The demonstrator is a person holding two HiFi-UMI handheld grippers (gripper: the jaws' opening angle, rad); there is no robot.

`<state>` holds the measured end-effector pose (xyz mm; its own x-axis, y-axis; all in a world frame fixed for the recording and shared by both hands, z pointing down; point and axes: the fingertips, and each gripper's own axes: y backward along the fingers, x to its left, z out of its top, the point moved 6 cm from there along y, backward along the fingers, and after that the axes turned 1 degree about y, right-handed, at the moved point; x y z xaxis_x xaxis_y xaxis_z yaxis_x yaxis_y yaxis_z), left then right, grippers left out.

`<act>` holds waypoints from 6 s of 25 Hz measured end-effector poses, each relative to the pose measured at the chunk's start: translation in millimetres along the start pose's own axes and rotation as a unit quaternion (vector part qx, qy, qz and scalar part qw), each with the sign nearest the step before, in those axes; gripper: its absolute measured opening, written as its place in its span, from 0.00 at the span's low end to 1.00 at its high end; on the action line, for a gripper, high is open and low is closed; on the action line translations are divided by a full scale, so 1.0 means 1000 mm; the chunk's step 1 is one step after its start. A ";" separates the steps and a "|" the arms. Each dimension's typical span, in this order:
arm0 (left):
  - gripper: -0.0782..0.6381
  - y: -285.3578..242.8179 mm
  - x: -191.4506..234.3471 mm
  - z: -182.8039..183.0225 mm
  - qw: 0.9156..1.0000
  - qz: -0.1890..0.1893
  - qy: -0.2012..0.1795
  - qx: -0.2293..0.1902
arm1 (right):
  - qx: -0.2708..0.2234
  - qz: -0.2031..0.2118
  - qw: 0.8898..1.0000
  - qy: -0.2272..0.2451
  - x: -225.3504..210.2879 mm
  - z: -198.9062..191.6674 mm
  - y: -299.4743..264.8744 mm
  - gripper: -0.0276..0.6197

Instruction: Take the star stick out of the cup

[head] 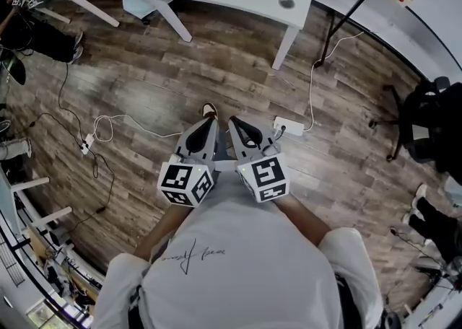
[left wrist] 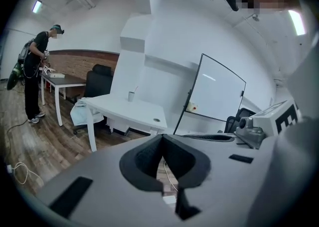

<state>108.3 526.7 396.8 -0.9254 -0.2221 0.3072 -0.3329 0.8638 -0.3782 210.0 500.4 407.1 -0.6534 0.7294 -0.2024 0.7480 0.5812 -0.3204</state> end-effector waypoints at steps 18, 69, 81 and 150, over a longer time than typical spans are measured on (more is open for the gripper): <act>0.11 -0.061 0.060 0.034 0.994 -0.087 0.057 0.014 | 0.039 0.023 0.999 -0.031 -0.021 0.031 -0.083 0.06; 0.11 -0.161 0.352 0.157 0.998 -0.045 0.006 0.039 | 0.119 -0.081 0.985 -0.097 -0.106 0.130 -0.339 0.06; 0.11 -0.256 0.345 0.209 0.996 -0.073 -0.022 0.044 | 0.097 -0.076 0.985 -0.118 -0.181 0.161 -0.381 0.06; 0.11 -0.496 0.303 0.301 0.988 -0.130 -0.050 0.063 | 0.015 -0.103 0.990 -0.099 -0.396 0.235 -0.501 0.06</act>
<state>-61.3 -105.2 415.1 -0.8171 -0.4778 0.3226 -0.5754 0.7106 -0.4050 66.7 -164.0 430.5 -0.8039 0.5102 -0.3056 0.5946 0.6969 -0.4010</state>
